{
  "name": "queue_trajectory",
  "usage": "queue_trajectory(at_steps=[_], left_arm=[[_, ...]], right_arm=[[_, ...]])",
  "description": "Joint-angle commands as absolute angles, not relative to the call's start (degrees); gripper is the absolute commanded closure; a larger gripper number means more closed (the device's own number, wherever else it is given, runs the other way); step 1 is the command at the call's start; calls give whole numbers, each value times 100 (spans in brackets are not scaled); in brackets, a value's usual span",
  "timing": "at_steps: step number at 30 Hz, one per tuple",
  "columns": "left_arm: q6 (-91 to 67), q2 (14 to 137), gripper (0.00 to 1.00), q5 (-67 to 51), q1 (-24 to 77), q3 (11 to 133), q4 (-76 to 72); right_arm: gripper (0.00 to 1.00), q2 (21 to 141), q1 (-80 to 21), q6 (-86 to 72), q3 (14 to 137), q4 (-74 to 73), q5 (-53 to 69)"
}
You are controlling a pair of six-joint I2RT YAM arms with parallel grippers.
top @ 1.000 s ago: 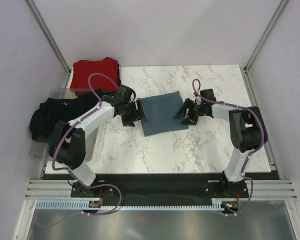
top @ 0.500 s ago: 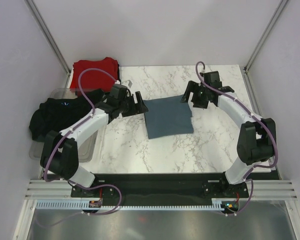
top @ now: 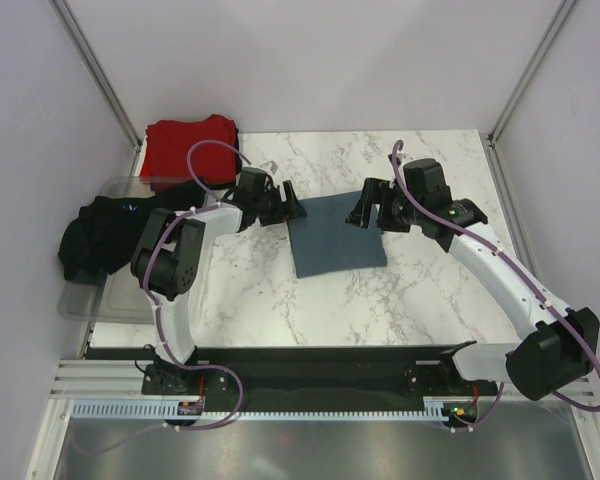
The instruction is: Fold and stack the t-shirts
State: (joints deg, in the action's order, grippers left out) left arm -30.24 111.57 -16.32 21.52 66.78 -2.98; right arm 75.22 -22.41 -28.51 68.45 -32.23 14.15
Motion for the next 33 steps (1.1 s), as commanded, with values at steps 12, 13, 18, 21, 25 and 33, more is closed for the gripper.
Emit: queue_trajectory(at_steps=[12,13,18,21,25,33], left_arm=[[-2927,11901,98,-2012,2162,7083,-959],[-2901,11822,98,-2100,2153,7171,-915],[-2515,11006,98,-1636,2145,7768,-37],[-2180,10811,98,-1275,2074,8453,1000],[-1960,10644,98,-1301,1803,9060,1590],[-1653,10459,98,-1204,1380,10089,2451]], right_arm=[[10,7050,-2233,-2734,6390,-3708,1459],[10,6988,-2241,-2690,6346,-3752,1450],[10,6313,-2233,-2689,6144,-4086,1468],[9,6004,-2241,-2751,6091,-4210,1494],[9,5678,-2241,-2891,6126,-4271,1590],[9,5327,-2233,-2892,6170,-4412,1722]])
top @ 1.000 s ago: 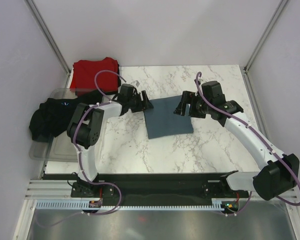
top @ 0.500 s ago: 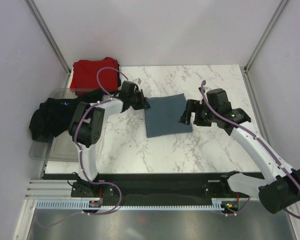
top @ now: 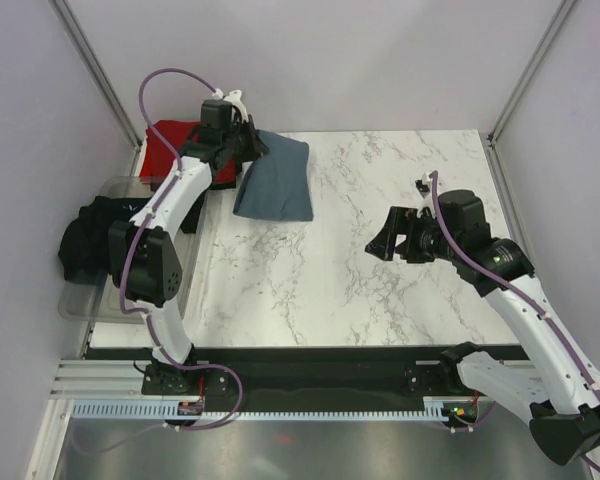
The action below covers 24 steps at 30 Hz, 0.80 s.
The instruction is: Fold and stack the t-shirts
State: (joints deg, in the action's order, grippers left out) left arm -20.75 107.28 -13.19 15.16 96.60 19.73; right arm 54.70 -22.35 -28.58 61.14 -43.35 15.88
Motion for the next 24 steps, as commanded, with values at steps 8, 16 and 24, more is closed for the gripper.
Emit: queue_trajectory(at_steps=[8,16,24], left_arm=[[-1372,10310,98,-1099,1143,10670,2672],[-1213,10362,98,-1274,766,11248,2725],[-563,10959,98,-1406,492,12242,2795]], right_arm=[[9,5229,-2241,-2848,6170,-4438,1863],[9,5273,-2241,-2751,6179,-4403,1916],[9,5405,-2232,-2611,6082,-4324,1916]])
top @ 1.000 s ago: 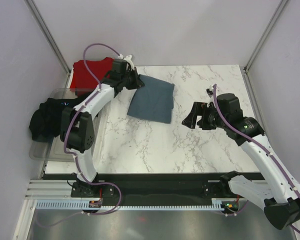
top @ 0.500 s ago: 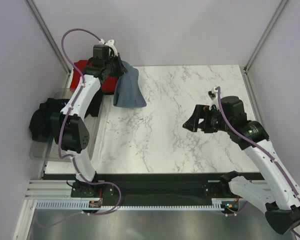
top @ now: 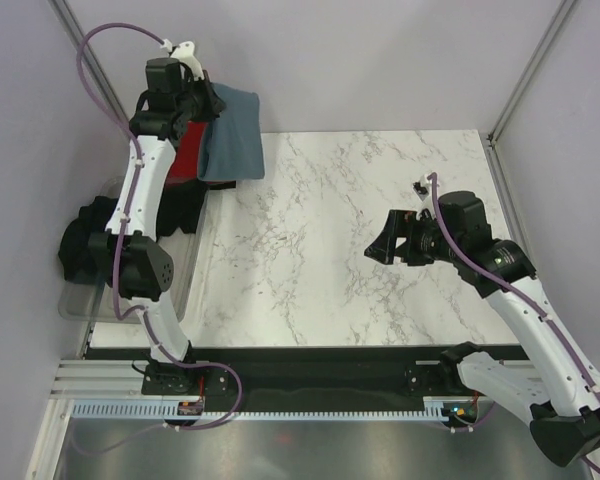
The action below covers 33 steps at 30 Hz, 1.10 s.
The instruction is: Fold and stack the t-shirts
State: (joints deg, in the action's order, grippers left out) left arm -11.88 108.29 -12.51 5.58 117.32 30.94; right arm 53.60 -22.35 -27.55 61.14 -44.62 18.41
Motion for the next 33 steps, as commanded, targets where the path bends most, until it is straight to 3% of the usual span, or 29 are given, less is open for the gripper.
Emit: queue_trajectory(at_steps=[1,9,33], left_arm=[[-536,11003,98,-1432,440,12391,2795],[-589,11250,98,-2039,185,12727,2812],[-615,11355,98,-2303,-457,12797,2848]], right_arm=[[9,5431,-2241,-2610,6091,-4307,1916],[9,5704,-2233,-2549,6135,-4131,1934],[9,5932,-2232,-2338,5845,-4052,1890]])
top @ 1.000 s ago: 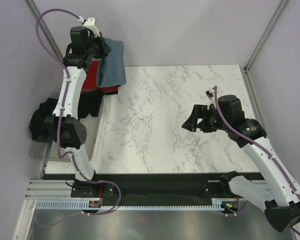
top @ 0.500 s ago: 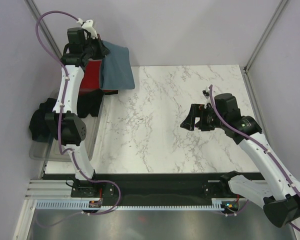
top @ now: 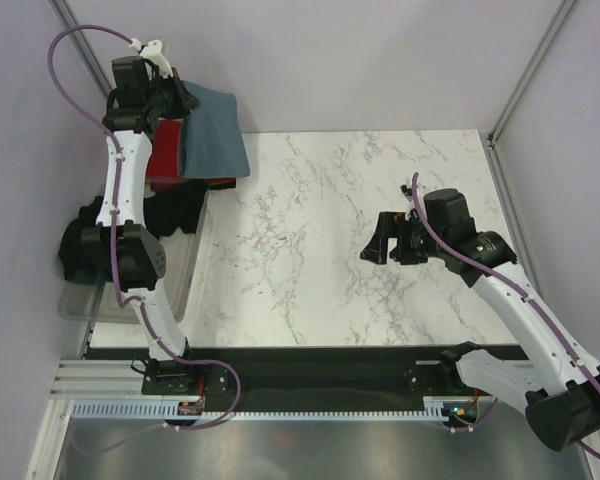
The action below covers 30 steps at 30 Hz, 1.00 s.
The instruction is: Fold and stack the t-shirts
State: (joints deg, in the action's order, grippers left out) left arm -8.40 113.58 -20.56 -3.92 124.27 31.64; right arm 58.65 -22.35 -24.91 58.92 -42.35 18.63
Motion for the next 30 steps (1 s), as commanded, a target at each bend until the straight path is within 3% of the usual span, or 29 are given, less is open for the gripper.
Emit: queue_trajectory(at_steps=[1,9,18,30], left_arm=[[-615,11373,98,-2294,-474,12806,2839],[-536,11627,98,-2382,-624,12981,2830],[-826,12708,98,-2444,-835,13867,2602],[-335,13394,98,-2083,-1072,14063,1547]], right_arm=[[9,5950,-2241,-2338,5827,-4052,1890],[9,6126,-2233,-2268,5748,-3981,1890],[9,6425,-2241,-2469,5555,-3587,2048],[9,7672,-2241,-2311,5642,-3165,2039]])
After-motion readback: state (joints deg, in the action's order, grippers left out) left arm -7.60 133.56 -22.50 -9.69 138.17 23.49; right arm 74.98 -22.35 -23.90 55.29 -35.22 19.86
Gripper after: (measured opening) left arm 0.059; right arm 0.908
